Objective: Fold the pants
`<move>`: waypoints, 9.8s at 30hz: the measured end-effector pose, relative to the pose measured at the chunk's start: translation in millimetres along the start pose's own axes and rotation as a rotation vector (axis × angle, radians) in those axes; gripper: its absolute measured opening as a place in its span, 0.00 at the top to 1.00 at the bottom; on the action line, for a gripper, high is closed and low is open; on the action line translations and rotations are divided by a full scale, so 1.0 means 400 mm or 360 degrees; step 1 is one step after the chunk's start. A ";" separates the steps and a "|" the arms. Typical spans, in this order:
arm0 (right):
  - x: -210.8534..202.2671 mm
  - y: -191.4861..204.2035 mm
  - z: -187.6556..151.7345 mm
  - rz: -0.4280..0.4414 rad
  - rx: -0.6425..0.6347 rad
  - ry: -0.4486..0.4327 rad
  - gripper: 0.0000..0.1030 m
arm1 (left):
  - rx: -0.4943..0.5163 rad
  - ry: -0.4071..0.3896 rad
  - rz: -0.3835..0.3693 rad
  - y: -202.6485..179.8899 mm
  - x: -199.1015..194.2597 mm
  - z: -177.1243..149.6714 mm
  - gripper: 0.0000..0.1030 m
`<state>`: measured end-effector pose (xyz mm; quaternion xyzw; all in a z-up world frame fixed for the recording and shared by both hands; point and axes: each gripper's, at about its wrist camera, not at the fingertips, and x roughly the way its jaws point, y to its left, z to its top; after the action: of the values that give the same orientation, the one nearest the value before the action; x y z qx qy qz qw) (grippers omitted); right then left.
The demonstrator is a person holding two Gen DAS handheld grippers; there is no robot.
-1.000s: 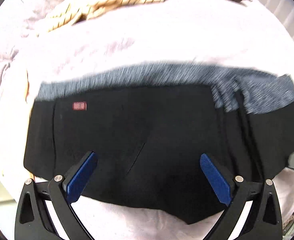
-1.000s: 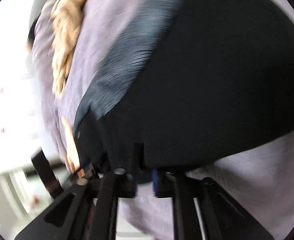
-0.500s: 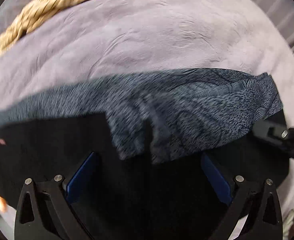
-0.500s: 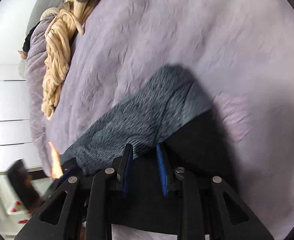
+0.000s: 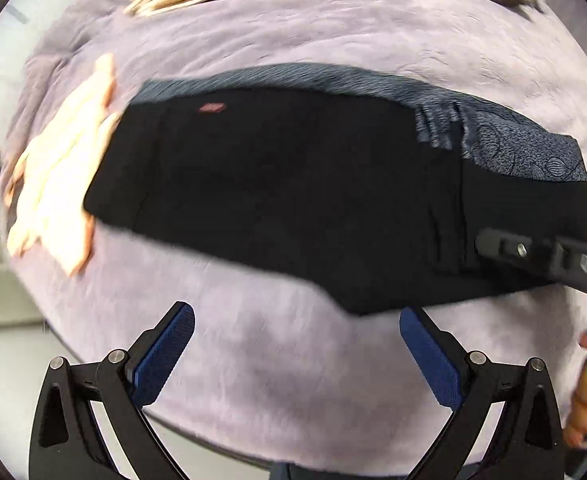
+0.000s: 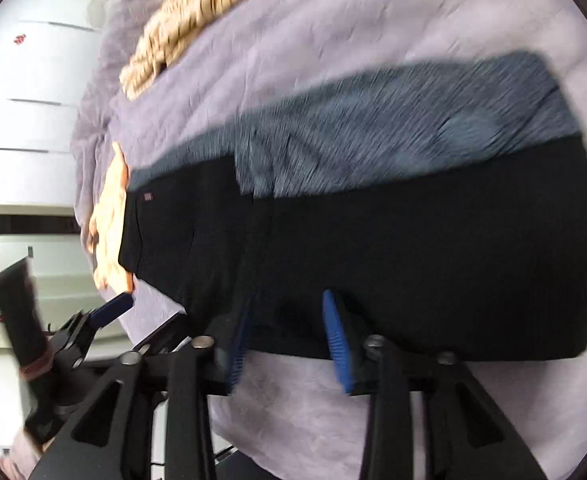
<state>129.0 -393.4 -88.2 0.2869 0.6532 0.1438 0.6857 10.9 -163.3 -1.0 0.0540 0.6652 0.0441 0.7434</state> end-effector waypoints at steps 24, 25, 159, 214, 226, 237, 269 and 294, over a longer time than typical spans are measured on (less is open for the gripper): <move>0.025 0.141 -0.071 -0.0333 0.0248 -0.0246 0.50 | 0.0104 -0.0070 -0.0231 0.386 0.115 0.043 0.00; 0.033 0.160 -0.084 -0.0306 0.0274 -0.0214 0.50 | 0.0103 -0.0070 -0.0242 0.401 0.122 0.043 0.00; -0.208 -0.284 0.047 0.0166 0.0357 -0.0058 0.78 | 0.1187 -0.0792 -0.0171 -0.528 -0.090 -0.127 0.33; -0.164 -0.170 0.006 -0.0156 -0.0024 -0.0109 0.61 | 0.0145 -0.0101 0.0045 -0.257 0.018 0.013 0.06; -0.159 -0.164 0.008 -0.0193 -0.0096 -0.0082 0.61 | 0.0125 -0.0056 0.0035 -0.259 0.037 0.020 0.06; -0.168 -0.183 0.005 -0.0119 -0.0077 -0.0073 0.60 | 0.0088 -0.0063 0.0007 -0.257 0.042 0.070 0.06; -0.246 -0.370 0.021 0.0035 0.0365 -0.0172 0.21 | 0.0035 -0.0084 -0.0114 -0.180 0.092 0.172 0.06; -0.278 -0.289 -0.014 -0.0128 0.0341 -0.0254 0.20 | 0.0109 -0.0060 -0.0351 -0.119 0.125 0.223 0.06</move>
<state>91.2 -547.7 -64.6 0.3425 0.6193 0.0225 0.7062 104.8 -205.4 -47.0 0.0068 0.6541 -0.0617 0.7538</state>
